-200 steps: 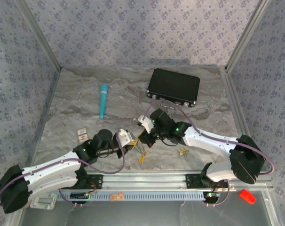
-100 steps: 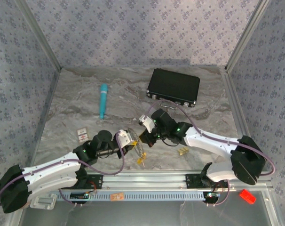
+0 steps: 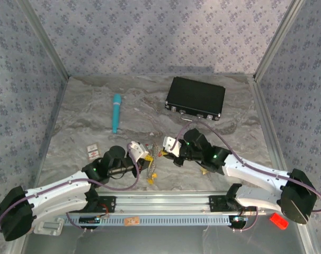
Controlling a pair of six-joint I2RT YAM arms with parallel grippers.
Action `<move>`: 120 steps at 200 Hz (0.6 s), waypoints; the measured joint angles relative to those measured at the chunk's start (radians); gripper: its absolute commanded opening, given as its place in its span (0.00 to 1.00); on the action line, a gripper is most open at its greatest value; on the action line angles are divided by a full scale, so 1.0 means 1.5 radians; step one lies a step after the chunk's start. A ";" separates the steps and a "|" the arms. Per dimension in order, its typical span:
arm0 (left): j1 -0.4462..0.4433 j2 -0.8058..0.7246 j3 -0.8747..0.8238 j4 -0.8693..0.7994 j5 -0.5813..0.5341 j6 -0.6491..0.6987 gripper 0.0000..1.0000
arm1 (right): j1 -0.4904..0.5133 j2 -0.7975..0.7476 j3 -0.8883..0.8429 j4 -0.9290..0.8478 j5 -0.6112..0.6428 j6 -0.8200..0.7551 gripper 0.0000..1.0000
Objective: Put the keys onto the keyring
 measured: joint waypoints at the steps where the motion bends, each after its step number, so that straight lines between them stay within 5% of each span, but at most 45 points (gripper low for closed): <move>1: 0.000 0.000 0.000 0.000 0.000 -0.001 0.00 | 0.000 0.000 0.000 0.001 0.000 -0.002 0.00; 120: 0.019 0.019 0.001 0.028 0.060 -0.098 0.00 | 0.050 0.023 0.000 0.030 0.022 -0.131 0.00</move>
